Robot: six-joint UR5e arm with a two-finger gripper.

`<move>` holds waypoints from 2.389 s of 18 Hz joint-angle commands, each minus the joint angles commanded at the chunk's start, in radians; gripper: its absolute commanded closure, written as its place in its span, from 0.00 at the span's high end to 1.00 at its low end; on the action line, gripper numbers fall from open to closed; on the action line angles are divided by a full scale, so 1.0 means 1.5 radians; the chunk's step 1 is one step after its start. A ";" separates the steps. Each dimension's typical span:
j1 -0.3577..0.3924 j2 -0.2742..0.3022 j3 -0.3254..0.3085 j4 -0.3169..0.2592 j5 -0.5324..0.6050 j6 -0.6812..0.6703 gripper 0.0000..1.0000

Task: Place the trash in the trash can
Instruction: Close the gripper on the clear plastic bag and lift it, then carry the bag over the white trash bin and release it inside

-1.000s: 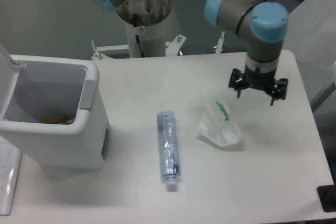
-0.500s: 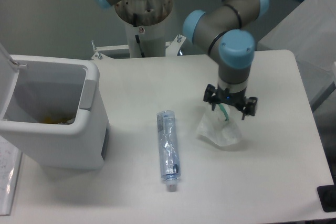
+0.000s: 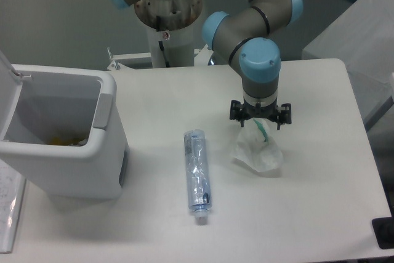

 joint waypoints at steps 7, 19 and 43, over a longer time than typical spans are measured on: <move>-0.008 -0.062 0.000 -0.002 -0.028 -0.004 1.00; 0.003 -0.030 0.047 -0.017 -0.126 -0.010 0.00; 0.011 0.117 0.155 -0.017 -0.533 -0.201 0.00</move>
